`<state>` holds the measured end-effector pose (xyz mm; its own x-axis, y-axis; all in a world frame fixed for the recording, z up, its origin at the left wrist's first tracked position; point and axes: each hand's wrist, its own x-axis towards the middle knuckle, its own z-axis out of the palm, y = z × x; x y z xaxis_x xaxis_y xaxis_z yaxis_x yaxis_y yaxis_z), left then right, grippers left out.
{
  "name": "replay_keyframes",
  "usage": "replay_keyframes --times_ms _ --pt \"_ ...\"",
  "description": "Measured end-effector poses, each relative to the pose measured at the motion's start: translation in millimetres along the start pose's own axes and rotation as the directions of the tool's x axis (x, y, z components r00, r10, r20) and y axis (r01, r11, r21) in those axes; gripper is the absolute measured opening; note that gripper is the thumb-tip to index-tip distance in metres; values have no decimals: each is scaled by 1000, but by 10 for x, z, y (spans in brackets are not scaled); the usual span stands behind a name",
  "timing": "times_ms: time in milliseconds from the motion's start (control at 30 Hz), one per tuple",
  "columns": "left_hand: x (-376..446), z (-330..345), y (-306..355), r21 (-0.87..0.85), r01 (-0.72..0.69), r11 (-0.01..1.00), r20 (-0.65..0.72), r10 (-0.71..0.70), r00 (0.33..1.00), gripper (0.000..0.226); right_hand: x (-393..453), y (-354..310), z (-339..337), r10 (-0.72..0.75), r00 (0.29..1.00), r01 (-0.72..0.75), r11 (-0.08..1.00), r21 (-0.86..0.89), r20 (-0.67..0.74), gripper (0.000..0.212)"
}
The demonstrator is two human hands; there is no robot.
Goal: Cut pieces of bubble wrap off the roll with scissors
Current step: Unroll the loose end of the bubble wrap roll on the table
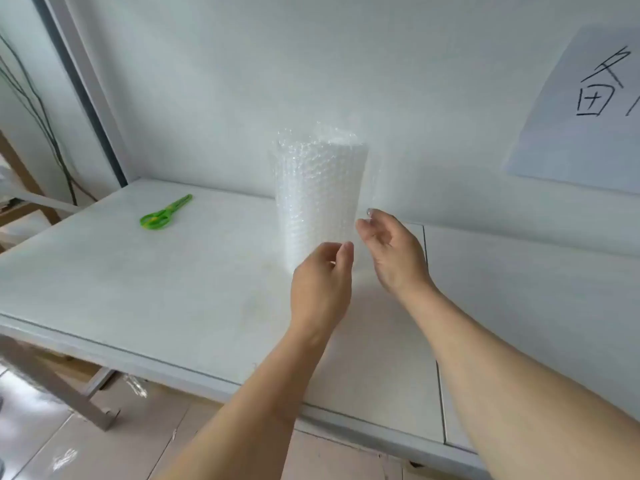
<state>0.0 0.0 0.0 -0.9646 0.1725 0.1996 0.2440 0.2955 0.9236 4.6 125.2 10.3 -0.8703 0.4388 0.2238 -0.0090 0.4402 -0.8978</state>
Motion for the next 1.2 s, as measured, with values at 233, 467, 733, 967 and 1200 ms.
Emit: replay_keyframes --times_ms 233,467,733,967,1200 --pt "110 116 -78 -265 211 941 108 -188 976 41 76 42 62 -31 994 41 994 98 -108 19" --pt "-47 170 2 -294 318 901 89 -306 948 49 -158 67 -64 -29 987 64 974 219 -157 25" --pt "-242 394 243 -564 628 536 338 -544 768 55 -244 17 -295 4 984 44 963 266 -176 29" --pt "-308 543 259 -650 656 384 443 -509 738 63 -262 -61 -499 74 971 16 928 372 -226 30" --pt "-178 608 111 -774 630 58 556 -414 721 27 -384 -49 -638 161 959 -53 912 408 -235 30"
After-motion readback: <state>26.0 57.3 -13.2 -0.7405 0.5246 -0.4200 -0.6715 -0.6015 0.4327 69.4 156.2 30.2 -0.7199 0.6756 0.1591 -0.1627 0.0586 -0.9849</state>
